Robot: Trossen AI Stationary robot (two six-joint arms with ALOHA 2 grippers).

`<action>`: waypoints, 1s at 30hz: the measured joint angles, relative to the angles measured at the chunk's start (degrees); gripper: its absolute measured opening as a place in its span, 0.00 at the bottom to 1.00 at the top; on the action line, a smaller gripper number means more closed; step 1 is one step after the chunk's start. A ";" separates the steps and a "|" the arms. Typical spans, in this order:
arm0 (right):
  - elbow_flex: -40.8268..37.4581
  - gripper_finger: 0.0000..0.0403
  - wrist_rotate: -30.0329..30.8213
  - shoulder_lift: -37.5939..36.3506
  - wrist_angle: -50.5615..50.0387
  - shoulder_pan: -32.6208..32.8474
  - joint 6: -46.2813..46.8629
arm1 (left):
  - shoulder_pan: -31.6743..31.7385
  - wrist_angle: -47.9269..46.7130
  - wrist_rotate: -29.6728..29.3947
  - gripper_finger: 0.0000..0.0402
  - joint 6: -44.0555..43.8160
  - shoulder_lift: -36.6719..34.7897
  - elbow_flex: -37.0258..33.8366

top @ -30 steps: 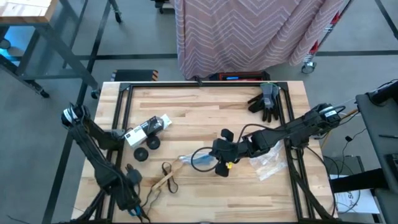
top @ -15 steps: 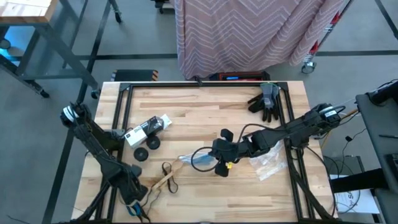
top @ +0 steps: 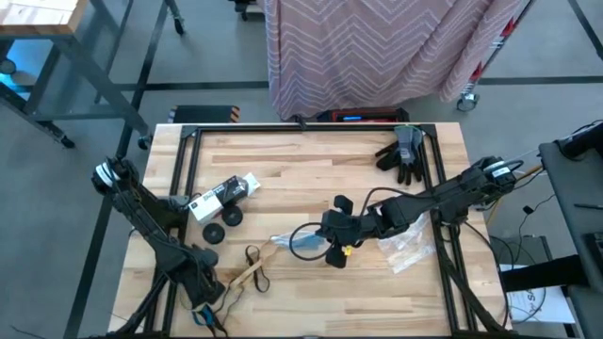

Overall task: Sort rubber bands
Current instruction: Put the blue rubberband into the transparent zip bag

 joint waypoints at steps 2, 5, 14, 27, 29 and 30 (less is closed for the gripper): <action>0.00 0.00 0.00 0.00 0.00 0.00 0.00 | 0.42 -0.43 -0.89 0.01 2.49 -0.10 1.08; 0.00 0.00 0.00 0.00 0.00 0.00 0.00 | 1.17 -2.65 -3.19 0.00 6.36 -0.31 3.79; 0.00 0.00 0.00 0.00 0.20 -0.02 -0.02 | 4.02 -24.03 -27.51 0.00 24.79 -0.55 20.64; 0.00 0.00 0.00 0.02 0.22 -0.02 -0.50 | 10.78 -14.53 -54.25 0.00 70.06 -0.50 34.76; 0.00 0.00 -0.02 0.02 0.22 -0.02 -0.85 | 12.24 -12.23 -54.38 0.00 74.74 -0.50 35.56; 0.00 0.00 -0.01 0.02 0.22 -0.02 -0.91 | 12.98 -10.91 -54.05 0.00 77.29 -0.50 35.72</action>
